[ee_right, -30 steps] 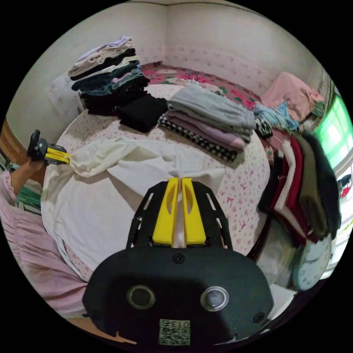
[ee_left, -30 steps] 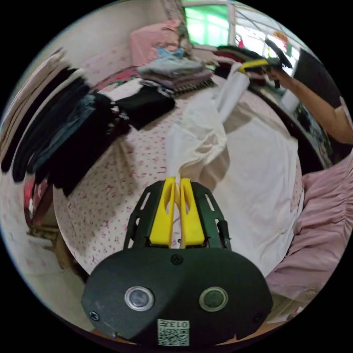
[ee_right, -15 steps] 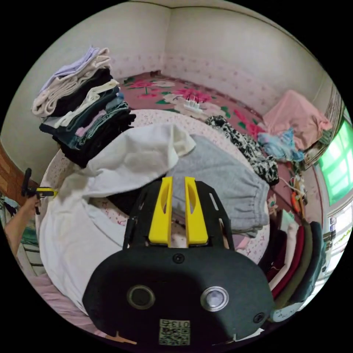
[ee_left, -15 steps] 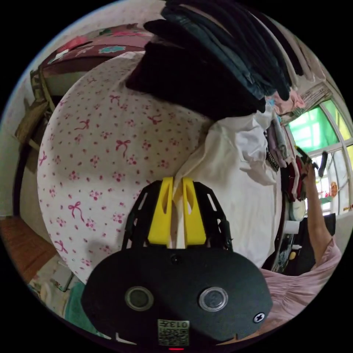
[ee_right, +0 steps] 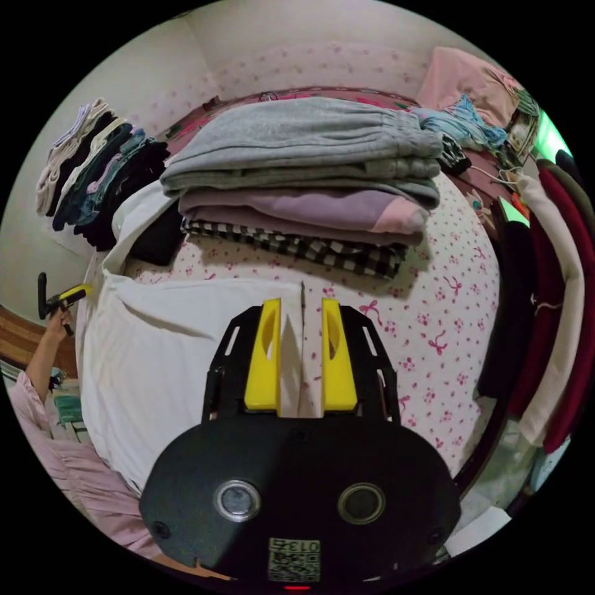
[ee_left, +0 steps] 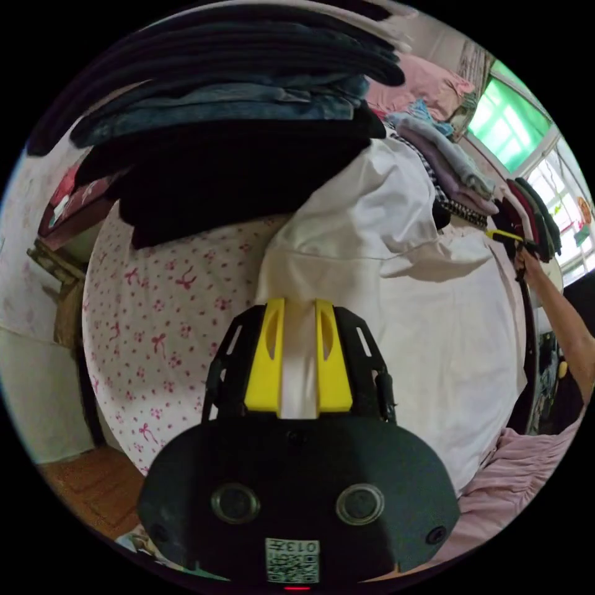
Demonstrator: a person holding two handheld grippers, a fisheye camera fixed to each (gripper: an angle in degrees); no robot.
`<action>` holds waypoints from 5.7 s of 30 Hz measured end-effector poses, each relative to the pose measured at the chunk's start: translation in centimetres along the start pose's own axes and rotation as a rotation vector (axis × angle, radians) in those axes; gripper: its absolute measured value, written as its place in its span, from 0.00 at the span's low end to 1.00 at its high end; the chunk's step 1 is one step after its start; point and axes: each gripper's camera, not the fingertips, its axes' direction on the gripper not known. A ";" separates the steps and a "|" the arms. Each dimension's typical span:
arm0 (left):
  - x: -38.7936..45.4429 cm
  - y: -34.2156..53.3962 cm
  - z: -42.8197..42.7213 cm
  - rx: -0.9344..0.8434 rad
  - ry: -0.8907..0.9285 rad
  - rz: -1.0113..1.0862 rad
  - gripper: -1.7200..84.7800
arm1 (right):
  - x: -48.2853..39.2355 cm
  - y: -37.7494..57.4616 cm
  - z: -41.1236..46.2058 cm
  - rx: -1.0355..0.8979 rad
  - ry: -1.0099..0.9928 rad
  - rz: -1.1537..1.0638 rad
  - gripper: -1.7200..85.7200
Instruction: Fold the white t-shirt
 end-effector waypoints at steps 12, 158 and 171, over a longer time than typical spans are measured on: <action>7.7 -1.2 3.8 0.022 -0.203 0.135 0.10 | -0.3 -0.2 -6.5 0.095 0.168 -0.046 0.04; 14.0 8.7 -2.0 -0.020 -0.108 0.206 0.02 | -3.7 20.7 -5.4 -0.050 0.025 -0.021 0.02; 15.8 6.3 0.6 -0.013 -0.154 0.281 0.02 | 0.0 13.0 -1.3 0.020 0.023 -0.074 0.02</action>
